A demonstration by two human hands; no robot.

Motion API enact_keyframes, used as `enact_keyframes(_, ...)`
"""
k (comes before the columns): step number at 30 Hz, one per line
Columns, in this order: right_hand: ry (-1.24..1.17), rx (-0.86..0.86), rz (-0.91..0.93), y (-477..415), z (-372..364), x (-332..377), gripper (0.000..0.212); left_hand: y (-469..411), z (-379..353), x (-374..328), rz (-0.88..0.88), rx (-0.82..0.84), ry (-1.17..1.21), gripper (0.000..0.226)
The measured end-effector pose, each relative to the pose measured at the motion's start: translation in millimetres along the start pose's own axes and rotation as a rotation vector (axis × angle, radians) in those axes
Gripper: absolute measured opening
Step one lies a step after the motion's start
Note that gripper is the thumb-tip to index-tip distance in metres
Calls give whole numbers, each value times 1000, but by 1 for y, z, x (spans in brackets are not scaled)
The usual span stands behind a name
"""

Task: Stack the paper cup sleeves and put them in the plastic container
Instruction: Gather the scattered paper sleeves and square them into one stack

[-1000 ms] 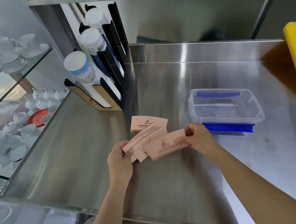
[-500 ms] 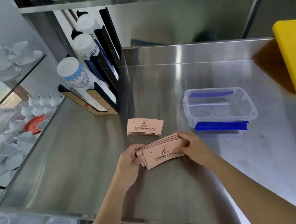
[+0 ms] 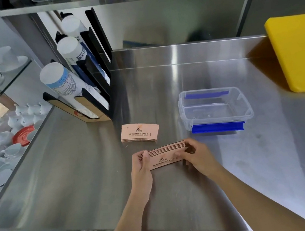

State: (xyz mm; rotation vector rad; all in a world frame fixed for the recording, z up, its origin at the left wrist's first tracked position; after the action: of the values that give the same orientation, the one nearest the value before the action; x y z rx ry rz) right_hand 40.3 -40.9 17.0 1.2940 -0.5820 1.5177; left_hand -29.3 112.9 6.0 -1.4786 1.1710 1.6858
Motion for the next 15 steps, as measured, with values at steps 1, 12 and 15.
enact_keyframes(1, -6, -6, -1, 0, 1, -1, 16, -1, -1, 0, 1, 2, -9, 14)
enact_keyframes(12, 77, -5, 48, -2, 7, -9, 20, 0, 7, 5, 36, 219, 44, 31)
enact_keyframes(15, 46, -5, 41, -3, 10, -7, 23, -6, 16, 6, -4, 233, -295, 34)
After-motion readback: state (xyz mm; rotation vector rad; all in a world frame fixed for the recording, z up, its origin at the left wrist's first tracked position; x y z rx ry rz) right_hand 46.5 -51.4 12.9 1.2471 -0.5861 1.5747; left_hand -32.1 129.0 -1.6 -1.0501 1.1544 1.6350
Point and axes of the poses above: each hand's wrist, its own y-axis away from the middle knuckle, its own z-axis out of the back of the hand, x = y × z, the point moved 1 cm from there along -y, towards the middle knuckle, and after that the axes turned 3 degrees about x, right-handed, at the moved point
